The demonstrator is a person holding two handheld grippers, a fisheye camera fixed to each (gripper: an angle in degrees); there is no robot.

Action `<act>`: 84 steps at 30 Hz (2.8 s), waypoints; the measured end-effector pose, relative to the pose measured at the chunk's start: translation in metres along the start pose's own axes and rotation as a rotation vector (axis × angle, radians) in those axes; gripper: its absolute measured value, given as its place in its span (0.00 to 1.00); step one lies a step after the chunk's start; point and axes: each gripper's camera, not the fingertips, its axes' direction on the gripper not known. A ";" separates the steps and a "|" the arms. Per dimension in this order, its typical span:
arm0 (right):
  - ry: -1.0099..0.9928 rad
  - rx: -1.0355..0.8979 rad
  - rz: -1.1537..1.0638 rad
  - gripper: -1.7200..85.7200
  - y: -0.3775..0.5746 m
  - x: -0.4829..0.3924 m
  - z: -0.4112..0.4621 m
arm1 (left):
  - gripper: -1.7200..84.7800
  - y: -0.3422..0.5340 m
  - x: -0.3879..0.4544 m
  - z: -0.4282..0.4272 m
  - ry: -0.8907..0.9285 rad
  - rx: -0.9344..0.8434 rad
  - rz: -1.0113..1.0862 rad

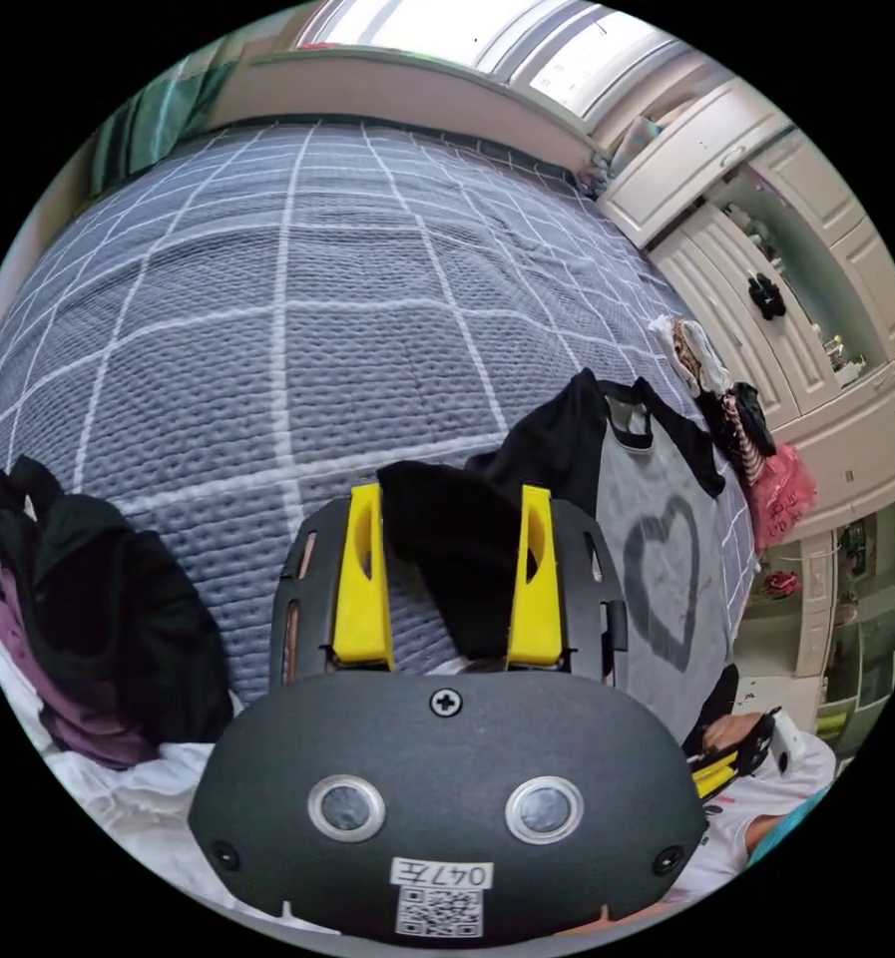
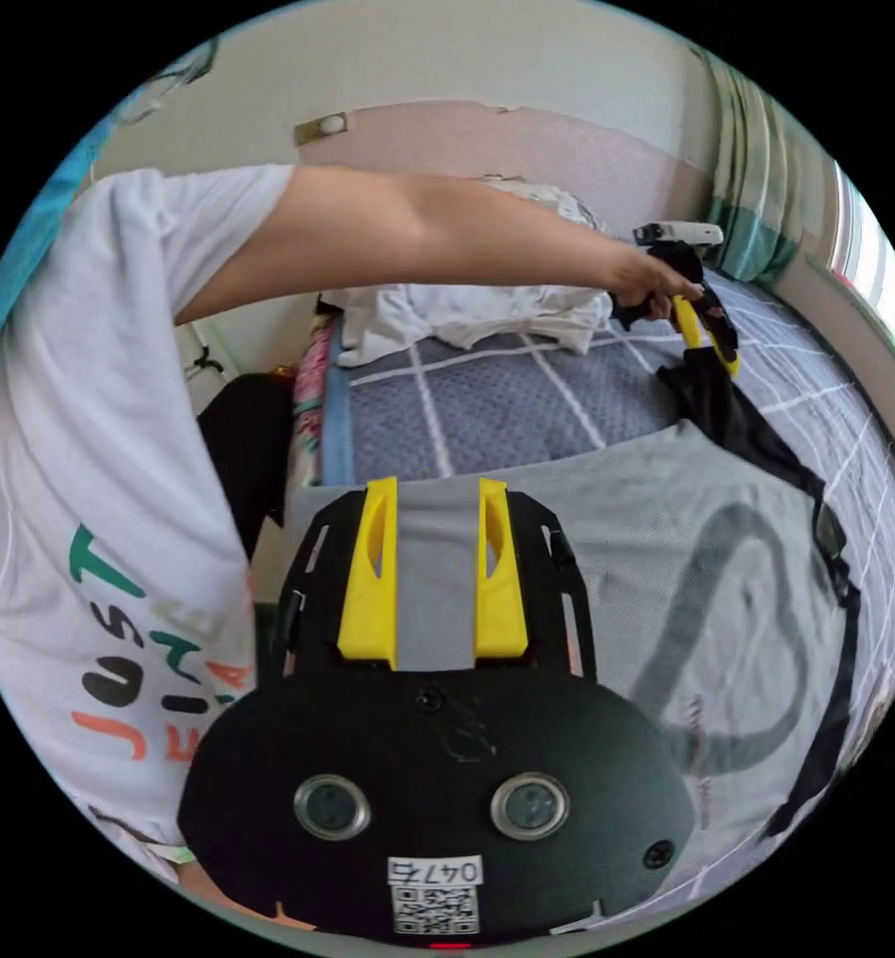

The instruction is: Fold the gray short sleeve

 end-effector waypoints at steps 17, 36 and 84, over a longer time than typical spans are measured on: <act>0.120 0.049 -0.194 0.03 0.068 -0.099 -0.104 | 0.02 -0.021 0.135 -0.004 -0.050 0.033 -0.092; 0.384 0.287 0.815 0.03 0.357 0.002 -0.412 | 0.02 -0.165 0.615 0.166 -0.169 -0.035 0.240; 0.618 -0.055 0.666 0.02 0.236 0.446 -0.519 | 0.13 -0.075 0.753 0.335 -0.265 -0.333 0.613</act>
